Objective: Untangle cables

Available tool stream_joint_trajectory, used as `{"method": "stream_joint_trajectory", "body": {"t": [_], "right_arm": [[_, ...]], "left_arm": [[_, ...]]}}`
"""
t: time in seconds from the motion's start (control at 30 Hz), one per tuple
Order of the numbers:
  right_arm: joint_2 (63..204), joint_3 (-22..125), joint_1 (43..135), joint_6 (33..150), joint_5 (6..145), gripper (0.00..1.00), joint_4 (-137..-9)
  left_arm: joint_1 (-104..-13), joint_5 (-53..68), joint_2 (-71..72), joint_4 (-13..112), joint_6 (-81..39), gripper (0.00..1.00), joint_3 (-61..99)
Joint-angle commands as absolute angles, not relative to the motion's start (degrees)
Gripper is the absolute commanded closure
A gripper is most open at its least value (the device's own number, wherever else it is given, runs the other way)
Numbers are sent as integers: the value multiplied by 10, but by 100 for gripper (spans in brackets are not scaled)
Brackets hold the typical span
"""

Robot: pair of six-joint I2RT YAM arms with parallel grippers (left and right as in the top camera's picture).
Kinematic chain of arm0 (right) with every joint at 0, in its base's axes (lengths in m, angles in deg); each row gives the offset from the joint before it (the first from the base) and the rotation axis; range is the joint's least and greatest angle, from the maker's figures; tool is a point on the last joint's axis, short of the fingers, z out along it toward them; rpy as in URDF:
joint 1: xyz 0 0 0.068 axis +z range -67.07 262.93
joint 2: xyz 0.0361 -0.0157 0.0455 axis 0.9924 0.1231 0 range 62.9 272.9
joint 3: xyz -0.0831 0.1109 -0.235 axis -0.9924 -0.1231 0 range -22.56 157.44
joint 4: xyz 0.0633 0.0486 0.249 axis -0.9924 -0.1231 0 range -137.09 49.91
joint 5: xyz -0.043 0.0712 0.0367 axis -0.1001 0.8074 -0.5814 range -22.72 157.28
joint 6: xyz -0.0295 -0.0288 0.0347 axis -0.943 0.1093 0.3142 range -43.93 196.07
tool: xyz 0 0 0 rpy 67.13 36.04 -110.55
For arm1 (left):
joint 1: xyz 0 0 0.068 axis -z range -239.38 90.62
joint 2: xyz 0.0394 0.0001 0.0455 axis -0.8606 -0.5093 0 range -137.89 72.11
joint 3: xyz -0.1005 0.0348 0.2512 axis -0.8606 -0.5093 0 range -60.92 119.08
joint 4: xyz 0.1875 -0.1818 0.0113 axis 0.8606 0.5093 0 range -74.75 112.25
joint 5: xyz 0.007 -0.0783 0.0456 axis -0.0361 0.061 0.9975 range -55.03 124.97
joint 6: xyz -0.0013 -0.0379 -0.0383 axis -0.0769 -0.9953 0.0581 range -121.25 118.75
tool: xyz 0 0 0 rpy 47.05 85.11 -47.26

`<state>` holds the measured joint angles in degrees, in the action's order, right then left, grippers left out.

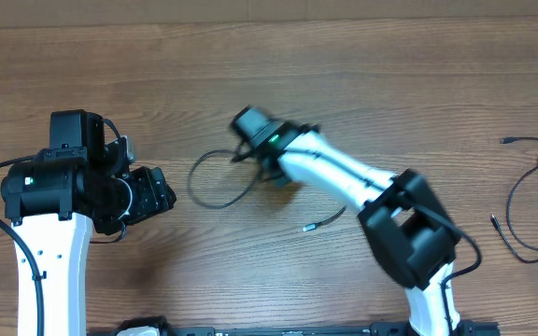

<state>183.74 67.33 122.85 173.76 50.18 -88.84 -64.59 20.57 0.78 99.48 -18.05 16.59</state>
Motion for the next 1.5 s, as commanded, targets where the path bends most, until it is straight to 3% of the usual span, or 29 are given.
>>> {"method": "stream_joint_trajectory", "body": {"t": [0.0,0.37,0.53,0.63,0.8,0.83,0.87,0.97,1.1,1.47], "right_arm": [[1847,675,1156,1666,479,96,-897],[1774,733,873,1366,463,96,-846],[1718,781,698,1207,464,96,-853],[1684,805,583,1177,474,96,-876],[1628,849,382,1119,700,96,-868],[1619,856,347,1109,769,68,-853],[1612,863,315,1097,844,0,-833],[1595,875,240,1086,1048,0,-765],[1579,874,220,1086,1126,0,-749],[1523,874,379,923,1191,0,-759]], "left_arm": [[-642,200,9,988,-180,28,166],[-642,199,9,952,-227,27,166],[-642,197,9,940,-246,28,166],[-642,191,9,929,-246,28,166],[-642,169,8,907,-247,28,166],[-642,169,8,904,-246,28,166],[-642,169,8,902,-247,28,166],[-642,168,8,898,-259,29,166],[-642,143,8,898,-261,28,166],[-642,58,8,908,-224,31,166]]}}
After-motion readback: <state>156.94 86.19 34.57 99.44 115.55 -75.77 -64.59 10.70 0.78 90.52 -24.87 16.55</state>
